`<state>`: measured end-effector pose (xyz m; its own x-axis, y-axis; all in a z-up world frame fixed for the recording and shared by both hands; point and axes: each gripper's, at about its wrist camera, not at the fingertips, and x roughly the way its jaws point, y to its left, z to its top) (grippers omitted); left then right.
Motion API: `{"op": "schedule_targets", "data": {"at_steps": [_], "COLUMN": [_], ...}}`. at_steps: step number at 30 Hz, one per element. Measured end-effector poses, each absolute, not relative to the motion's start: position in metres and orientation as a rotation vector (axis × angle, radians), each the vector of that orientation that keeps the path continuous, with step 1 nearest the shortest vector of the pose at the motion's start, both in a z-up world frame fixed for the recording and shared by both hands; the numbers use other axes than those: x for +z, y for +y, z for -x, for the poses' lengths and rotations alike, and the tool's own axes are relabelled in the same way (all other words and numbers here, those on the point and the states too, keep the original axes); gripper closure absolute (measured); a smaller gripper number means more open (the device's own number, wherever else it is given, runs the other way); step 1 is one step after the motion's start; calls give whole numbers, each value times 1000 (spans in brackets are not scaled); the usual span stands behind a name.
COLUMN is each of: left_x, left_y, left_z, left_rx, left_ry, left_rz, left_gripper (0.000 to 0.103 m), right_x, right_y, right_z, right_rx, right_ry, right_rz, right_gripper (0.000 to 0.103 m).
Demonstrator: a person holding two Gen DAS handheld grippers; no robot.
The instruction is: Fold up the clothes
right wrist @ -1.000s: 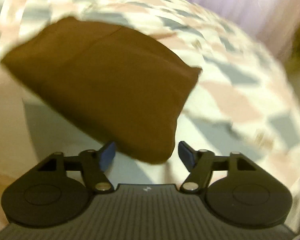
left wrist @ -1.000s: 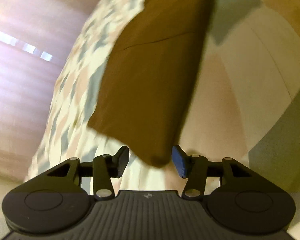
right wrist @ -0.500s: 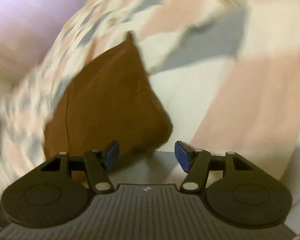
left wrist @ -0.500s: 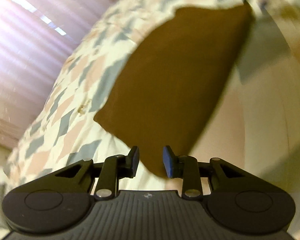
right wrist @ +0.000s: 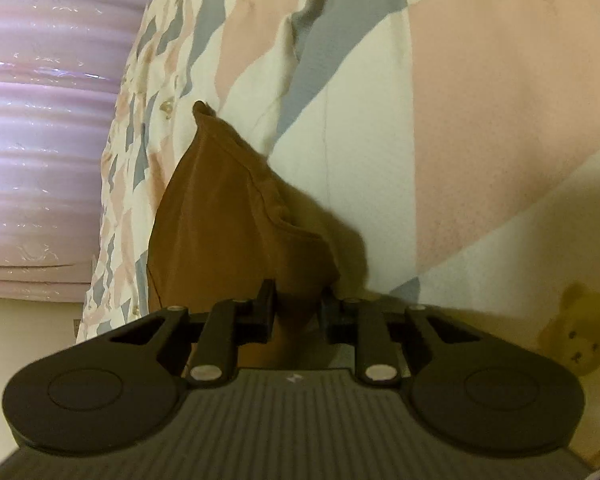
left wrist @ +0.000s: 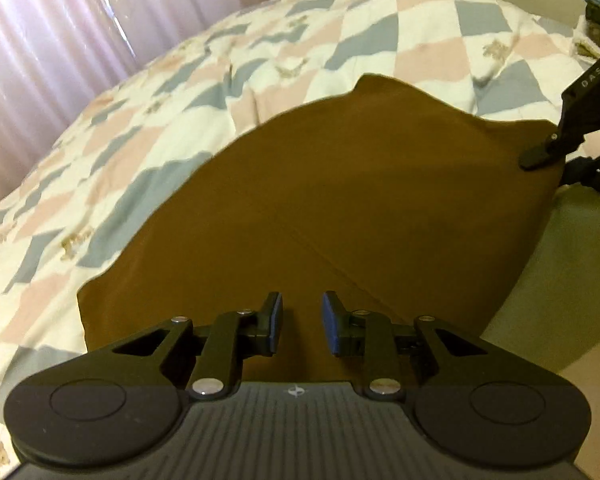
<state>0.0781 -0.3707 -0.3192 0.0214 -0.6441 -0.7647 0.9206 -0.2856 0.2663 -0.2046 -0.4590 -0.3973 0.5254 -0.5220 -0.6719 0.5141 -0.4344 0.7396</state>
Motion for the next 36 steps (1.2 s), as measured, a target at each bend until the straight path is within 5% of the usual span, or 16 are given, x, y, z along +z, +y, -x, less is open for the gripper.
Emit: {"op": "schedule_targets", "data": {"at_steps": [2, 6, 8, 9, 12, 14, 18, 20, 25, 29, 36], "left_x": [-311, -313, -326, -333, -329, -325, -319, -310, -294, -317, -375], "left_y": [-371, -388, -402, -406, -407, -405, -396, -383, -323, -263, -248], "left_z": [-77, -79, -78, -77, -74, -74, -75, -78, -82, -83, -83], "left_rx": [-1604, -1601, -1590, -1583, -1584, -1583, -1555, -1549, -1525, -1470, -1369], "left_ry": [378, 399, 445, 463, 447, 441, 406, 390, 263, 47, -314], "left_rz": [-952, -936, -972, -993, -979, -971, -1010, -1026, -1164, -1436, -1557], "left_gripper": [74, 75, 76, 77, 76, 75, 75, 75, 64, 57, 48], "right_x": [-392, -389, -389, -389, -388, -388, -381, -369, -328, -308, -353], "right_y": [-454, -453, -454, -454, -456, -456, -456, -457, -448, -412, -354], "right_z": [209, 208, 208, 207, 206, 205, 205, 206, 196, 162, 119], "right_rx": [-1187, -1178, -1167, -1162, -1147, -1136, -1108, -1082, -1017, -886, -617], "right_ry": [-19, -4, 8, 14, 31, 43, 103, 196, 559, 851, 1019], "right_rz": [-1642, -1641, -1642, -1643, -1645, -1646, -1614, -1520, -1040, -360, 492], "right_gripper": [50, 52, 74, 75, 75, 64, 63, 55, 48, 32, 31]}}
